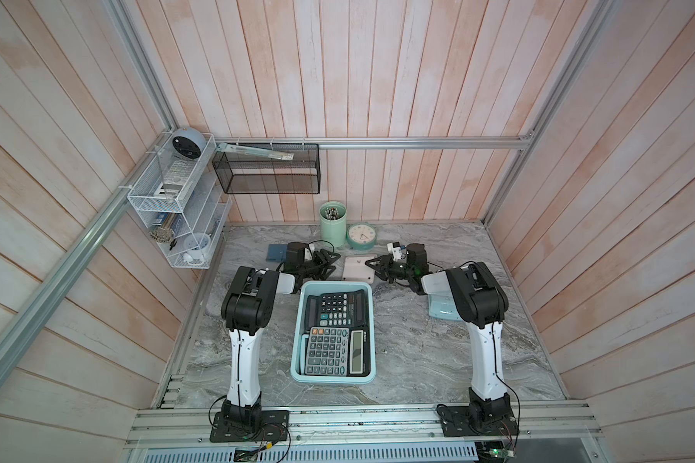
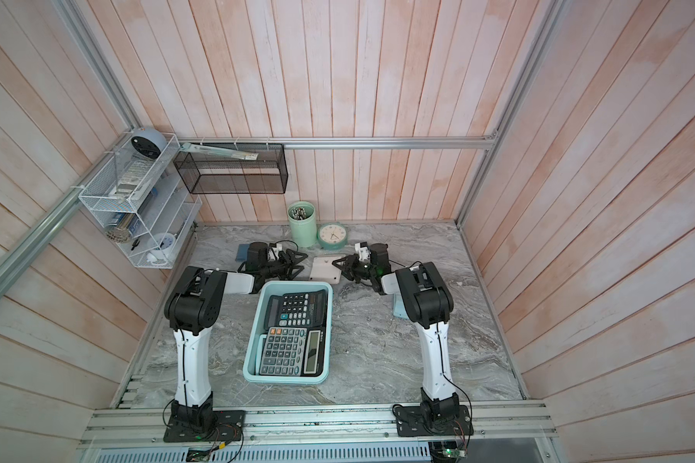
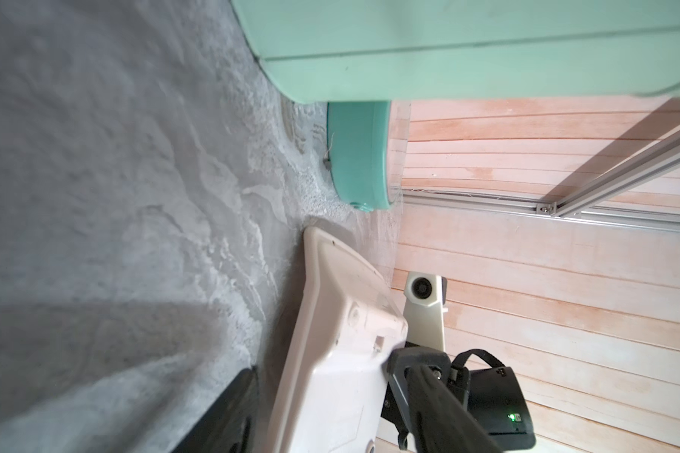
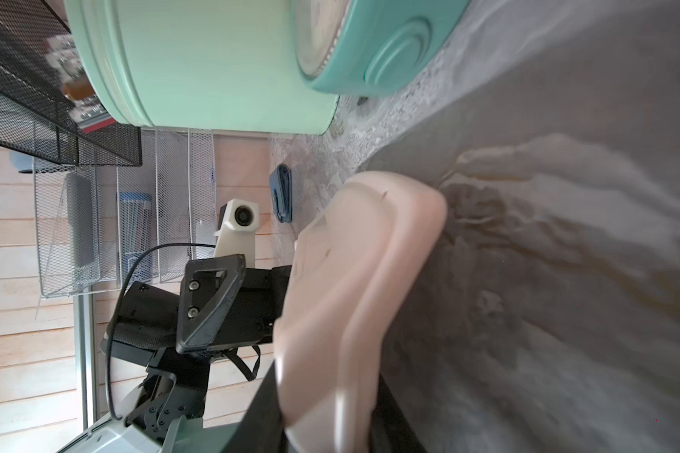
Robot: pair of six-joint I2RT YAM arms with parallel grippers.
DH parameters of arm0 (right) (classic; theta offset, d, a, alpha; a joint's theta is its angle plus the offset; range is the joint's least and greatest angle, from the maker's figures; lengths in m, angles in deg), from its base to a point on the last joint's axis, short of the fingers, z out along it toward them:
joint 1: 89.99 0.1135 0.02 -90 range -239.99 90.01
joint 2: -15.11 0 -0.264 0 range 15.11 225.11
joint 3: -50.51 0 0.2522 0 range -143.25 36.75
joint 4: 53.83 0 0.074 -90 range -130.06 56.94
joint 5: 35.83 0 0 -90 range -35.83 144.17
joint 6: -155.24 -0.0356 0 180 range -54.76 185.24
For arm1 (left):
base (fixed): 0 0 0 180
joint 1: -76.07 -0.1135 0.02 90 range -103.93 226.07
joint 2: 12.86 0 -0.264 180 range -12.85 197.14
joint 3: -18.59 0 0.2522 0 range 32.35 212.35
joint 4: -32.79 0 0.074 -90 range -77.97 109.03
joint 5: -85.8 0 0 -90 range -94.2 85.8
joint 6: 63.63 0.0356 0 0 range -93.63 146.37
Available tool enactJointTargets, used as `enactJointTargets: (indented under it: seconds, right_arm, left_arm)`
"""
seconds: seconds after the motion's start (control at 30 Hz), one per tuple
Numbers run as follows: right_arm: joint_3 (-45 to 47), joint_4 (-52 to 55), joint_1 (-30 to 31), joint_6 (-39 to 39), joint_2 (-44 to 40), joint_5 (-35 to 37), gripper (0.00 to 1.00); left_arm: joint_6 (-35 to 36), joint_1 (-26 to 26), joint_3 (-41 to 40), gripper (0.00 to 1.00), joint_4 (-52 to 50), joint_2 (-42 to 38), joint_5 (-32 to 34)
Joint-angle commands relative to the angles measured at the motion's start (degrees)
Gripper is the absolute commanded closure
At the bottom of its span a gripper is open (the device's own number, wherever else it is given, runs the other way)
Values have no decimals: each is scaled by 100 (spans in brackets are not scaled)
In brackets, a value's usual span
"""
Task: Put the calculator in the storage box
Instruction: Pick up the calculator from the center of the board.
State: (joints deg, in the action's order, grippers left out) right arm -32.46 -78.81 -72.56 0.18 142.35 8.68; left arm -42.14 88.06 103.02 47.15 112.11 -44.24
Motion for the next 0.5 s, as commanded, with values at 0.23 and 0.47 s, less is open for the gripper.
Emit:
enactJointTargets:
  seconds: [0.23,0.47]
  right_arm:
    - [263,1866,-293,1670,-1771,905,96]
    - [240,3643,-142,3219,-3152,2005,96]
  left_arm:
    - [603,-263,-101,30,-1098,-1242,381]
    - [996,-327,-101,23,-2307,-2212,588]
